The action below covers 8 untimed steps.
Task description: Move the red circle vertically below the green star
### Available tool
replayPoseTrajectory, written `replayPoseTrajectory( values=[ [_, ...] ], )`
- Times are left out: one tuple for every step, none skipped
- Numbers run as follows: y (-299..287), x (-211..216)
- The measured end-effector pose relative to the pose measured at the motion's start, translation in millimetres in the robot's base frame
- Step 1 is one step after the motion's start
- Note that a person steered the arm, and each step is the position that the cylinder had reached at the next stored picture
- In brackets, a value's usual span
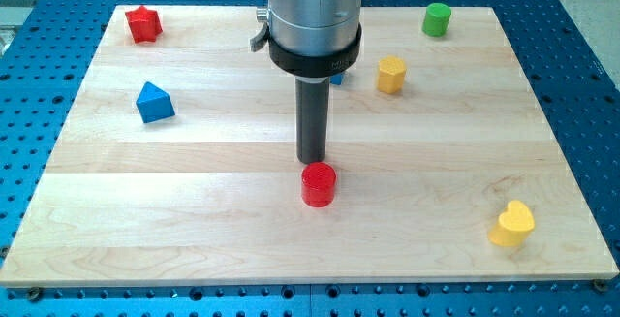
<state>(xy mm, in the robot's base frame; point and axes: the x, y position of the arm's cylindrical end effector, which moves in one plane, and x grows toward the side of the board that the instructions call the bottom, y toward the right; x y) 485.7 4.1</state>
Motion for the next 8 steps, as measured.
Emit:
replayPoseTrajectory(
  values=[
    [0,23],
    [0,54],
    [0,54],
    [5,45],
    [5,45],
    [39,45],
    [76,47],
    [66,87]
  ],
)
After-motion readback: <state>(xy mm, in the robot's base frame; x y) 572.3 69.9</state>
